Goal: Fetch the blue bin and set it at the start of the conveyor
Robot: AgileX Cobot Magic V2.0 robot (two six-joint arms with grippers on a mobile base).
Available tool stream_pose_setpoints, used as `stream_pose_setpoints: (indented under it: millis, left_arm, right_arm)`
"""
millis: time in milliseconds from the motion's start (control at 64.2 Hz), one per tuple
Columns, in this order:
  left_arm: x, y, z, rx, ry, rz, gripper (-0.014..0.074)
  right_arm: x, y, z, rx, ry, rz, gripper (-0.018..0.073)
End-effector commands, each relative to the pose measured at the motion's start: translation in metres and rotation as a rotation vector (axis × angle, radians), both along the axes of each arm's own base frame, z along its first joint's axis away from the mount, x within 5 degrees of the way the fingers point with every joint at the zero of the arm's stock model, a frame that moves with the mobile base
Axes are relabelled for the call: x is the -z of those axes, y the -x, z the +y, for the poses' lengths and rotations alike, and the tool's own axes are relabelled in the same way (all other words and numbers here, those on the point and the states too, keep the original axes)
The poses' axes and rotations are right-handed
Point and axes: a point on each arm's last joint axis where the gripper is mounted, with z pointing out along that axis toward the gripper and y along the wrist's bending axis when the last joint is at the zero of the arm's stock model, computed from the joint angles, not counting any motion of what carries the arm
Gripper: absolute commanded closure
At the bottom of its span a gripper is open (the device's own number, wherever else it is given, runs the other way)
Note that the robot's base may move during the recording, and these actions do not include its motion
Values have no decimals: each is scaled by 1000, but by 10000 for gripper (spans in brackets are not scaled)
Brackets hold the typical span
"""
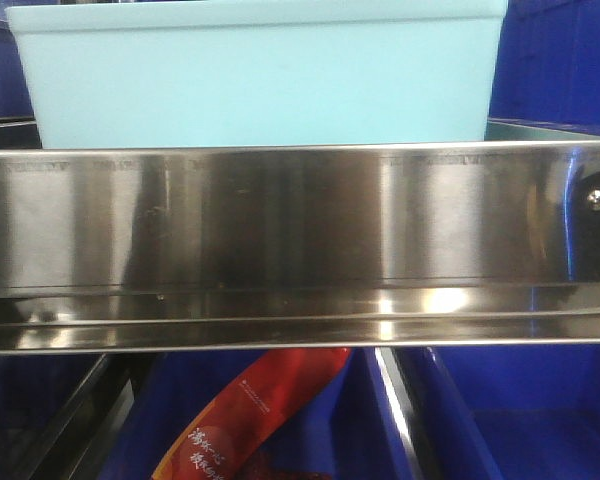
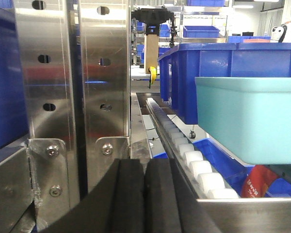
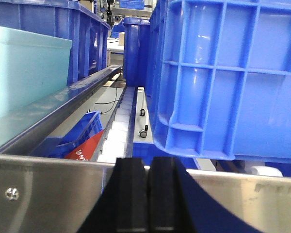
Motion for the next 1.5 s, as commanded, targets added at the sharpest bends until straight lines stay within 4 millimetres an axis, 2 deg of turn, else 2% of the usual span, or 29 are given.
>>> stream_pose_setpoints:
  millis: [0, 577, 888, 1013, 1060, 1169, 1340, 1480]
  left_arm:
    - [-3, 1, 0, 4, -6, -26, 707]
    - [-3, 1, 0, 4, -6, -26, 707]
    - [-6, 1, -1, 7, -6, -59, 707]
    - [-10, 2, -1, 10, 14, -105, 707]
    - [-21, 4, 0, 9, 14, -116, 707]
    - [-43, 10, 0, 0, 10, -66, 707]
    - [-89, 29, 2, -9, 9, -95, 707]
    - [-123, 33, 2, -17, 11, -16, 707]
  right_arm:
    - [-2, 1, 0, 4, 0, -26, 720]
    - [-2, 1, 0, 4, 0, -26, 720]
    - [-8, 1, 0, 3, 5, -88, 720]
    - [-21, 3, 0, 1, 16, -236, 720]
    - [-25, 4, 0, -2, 18, -265, 720]
    - [-56, 12, 1, -1, 21, -302, 720]
    - [-110, 35, 2, 3, 18, -267, 720]
    - [-143, 43, 3, 6, 5, -118, 720]
